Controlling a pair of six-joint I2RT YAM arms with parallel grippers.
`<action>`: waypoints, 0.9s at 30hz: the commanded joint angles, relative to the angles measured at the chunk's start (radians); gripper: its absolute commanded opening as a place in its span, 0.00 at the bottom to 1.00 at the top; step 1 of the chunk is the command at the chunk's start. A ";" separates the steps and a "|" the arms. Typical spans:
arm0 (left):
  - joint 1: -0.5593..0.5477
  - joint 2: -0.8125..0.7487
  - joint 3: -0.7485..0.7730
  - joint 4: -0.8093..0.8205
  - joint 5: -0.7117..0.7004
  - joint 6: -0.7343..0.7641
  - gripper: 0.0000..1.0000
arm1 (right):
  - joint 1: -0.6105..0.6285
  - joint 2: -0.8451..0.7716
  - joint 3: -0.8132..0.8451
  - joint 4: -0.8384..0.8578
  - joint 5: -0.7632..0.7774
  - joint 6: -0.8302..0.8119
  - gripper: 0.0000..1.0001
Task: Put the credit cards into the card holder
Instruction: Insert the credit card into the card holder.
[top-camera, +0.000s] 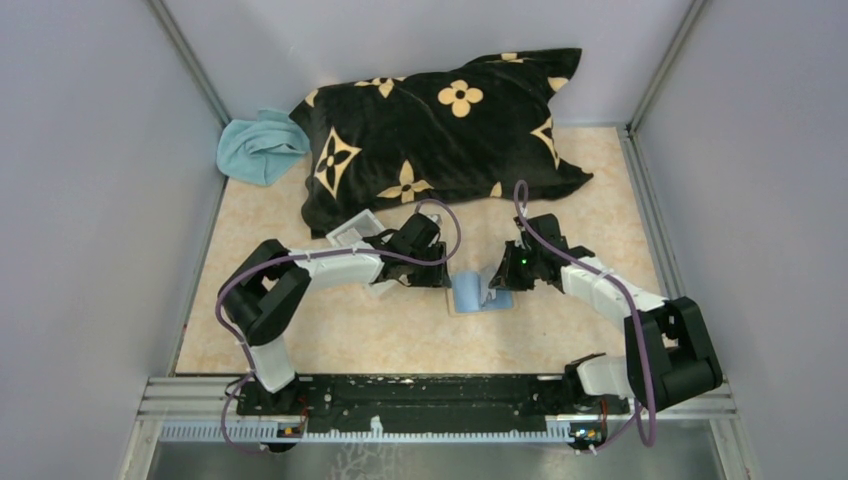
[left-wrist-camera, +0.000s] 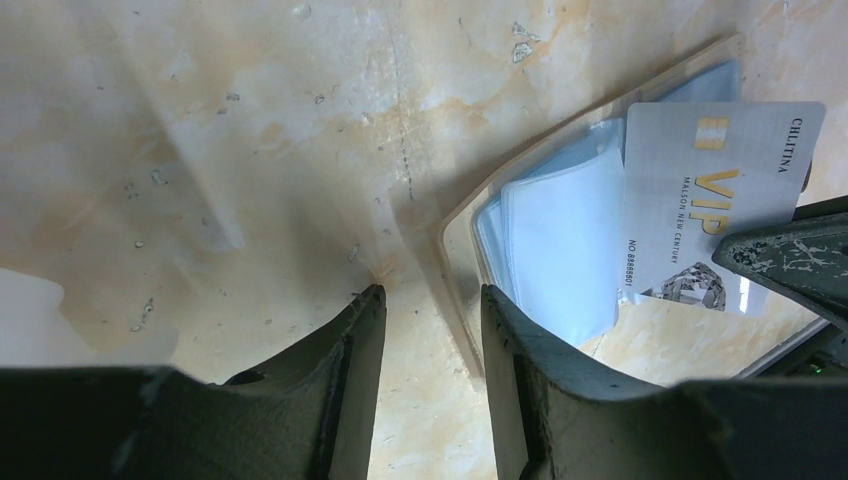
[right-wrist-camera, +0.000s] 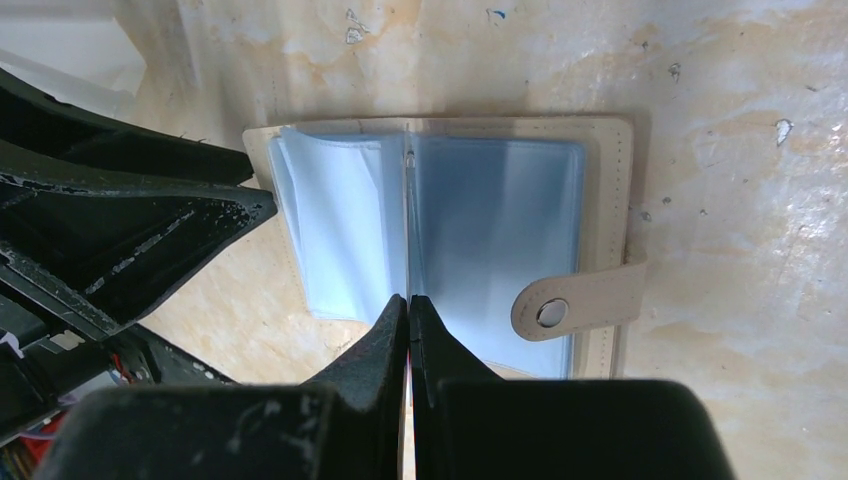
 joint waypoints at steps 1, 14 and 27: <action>-0.003 -0.009 -0.039 -0.035 -0.011 -0.002 0.47 | -0.005 -0.028 -0.004 0.040 -0.026 0.012 0.00; -0.003 0.025 -0.051 -0.026 0.018 0.004 0.42 | -0.006 -0.027 -0.012 0.052 -0.045 0.018 0.00; -0.003 0.046 -0.063 -0.028 0.031 0.018 0.38 | -0.005 -0.025 -0.014 0.068 -0.066 0.031 0.00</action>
